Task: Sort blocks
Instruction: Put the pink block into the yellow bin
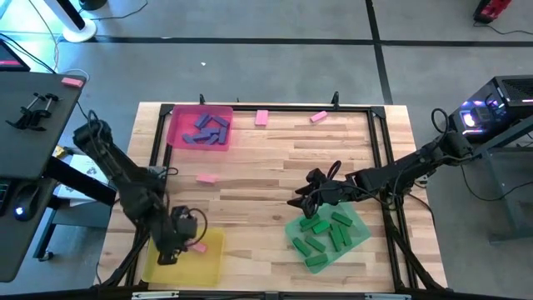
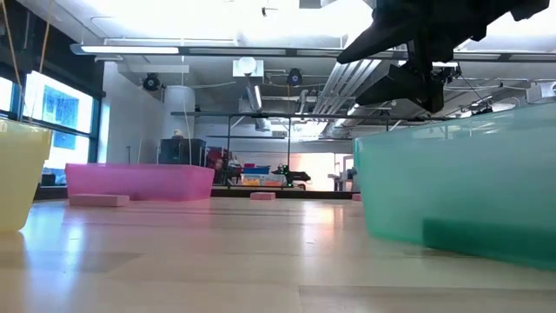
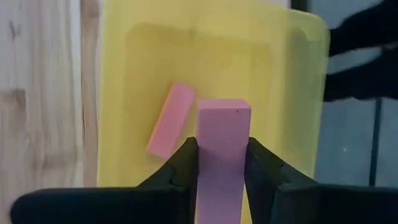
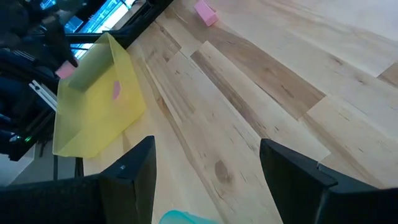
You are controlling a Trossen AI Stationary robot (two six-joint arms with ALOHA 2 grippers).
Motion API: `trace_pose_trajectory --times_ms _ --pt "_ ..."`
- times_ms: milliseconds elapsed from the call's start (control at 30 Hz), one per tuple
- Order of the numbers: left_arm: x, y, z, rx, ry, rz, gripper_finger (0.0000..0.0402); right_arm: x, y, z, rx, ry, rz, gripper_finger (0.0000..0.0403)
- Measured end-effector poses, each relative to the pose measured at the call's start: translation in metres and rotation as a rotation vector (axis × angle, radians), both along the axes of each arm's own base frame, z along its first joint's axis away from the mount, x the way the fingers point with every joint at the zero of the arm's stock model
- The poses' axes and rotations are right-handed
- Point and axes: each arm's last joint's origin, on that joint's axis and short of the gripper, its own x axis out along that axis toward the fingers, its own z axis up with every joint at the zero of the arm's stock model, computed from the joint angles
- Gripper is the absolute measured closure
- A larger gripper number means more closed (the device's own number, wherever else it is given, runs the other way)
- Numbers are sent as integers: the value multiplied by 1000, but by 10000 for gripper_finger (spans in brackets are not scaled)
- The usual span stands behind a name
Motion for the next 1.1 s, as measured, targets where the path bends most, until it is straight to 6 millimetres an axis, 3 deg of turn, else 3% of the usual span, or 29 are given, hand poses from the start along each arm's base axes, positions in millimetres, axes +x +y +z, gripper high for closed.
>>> trace_pose_trajectory --times_ms 233,433,667,900,1100 --pt "9 -2 -10 -55 122 74 220 0 0 0 0 0 0 181" --pt "26 25 0 -38 28 49 141 0 0 0 4 0 -3 181" --pt "50 95 -4 196 54 193 130 0 0 0 8 0 -7 181" --pt "83 159 -29 342 118 96 131 0 -2 0 -27 -13 -61 181" --pt "91 184 -60 390 291 -156 131 0 -3 0 -38 -15 -76 181"
